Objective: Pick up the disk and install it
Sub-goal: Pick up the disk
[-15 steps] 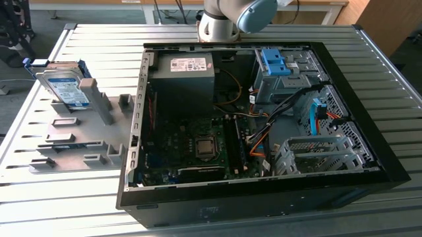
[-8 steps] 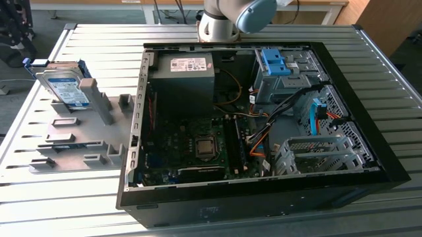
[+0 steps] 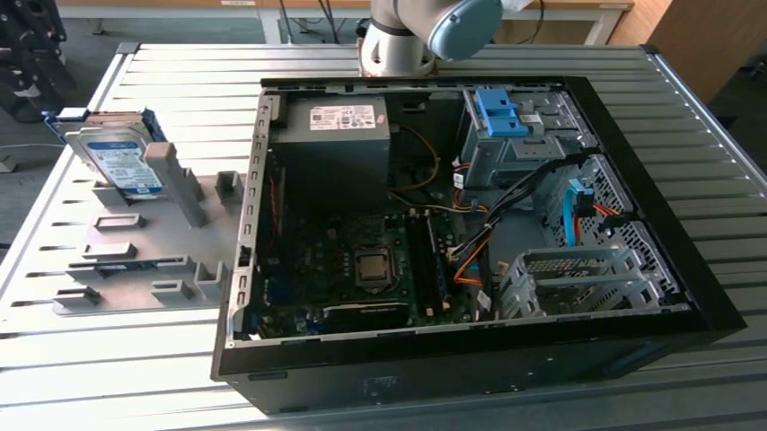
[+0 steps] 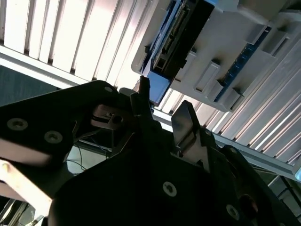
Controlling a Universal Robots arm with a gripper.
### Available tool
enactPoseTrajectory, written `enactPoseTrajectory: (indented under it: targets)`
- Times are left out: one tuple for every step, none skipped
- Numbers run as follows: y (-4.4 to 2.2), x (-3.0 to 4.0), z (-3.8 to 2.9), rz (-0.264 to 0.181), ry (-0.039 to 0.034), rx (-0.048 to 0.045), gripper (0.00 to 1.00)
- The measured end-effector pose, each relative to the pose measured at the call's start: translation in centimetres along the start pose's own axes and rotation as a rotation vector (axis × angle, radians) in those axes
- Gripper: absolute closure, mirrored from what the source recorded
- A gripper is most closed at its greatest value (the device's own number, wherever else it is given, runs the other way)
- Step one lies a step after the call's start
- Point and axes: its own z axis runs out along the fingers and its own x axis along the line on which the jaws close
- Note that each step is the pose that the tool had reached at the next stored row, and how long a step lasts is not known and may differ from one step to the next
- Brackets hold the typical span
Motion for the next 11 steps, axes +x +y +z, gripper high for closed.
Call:
enactPoseTrajectory:
  targets:
    - [0.00, 0.00, 0.09, -0.013, 0.0000, -0.0008, 0.59]
    - [0.00, -0.01, 0.17, -0.024, 0.0003, -0.0029, 0.53]
    - [0.00, 0.00, 0.26, -0.035, 0.0005, -0.0052, 0.53]
    - [0.00, 0.00, 0.36, -0.050, 0.0007, -0.0069, 0.53]
    - [0.00, 0.00, 0.43, -0.061, 0.0009, -0.0082, 0.53]
    - [0.03, 0.01, 0.52, -0.066, 0.0014, -0.0086, 0.53]
    - [0.05, 0.02, 0.65, -0.066, 0.0035, -0.0085, 0.53]
    - [0.06, 0.02, 0.75, -0.066, 0.0072, -0.0084, 0.53]
    - [0.10, 0.02, 0.87, -0.066, 0.0107, -0.0080, 0.52]
    - [0.12, 0.02, 1.00, -0.066, 0.0139, -0.0074, 0.52]
    - [0.13, 0.02, 1.11, -0.066, 0.0169, -0.0062, 0.52]
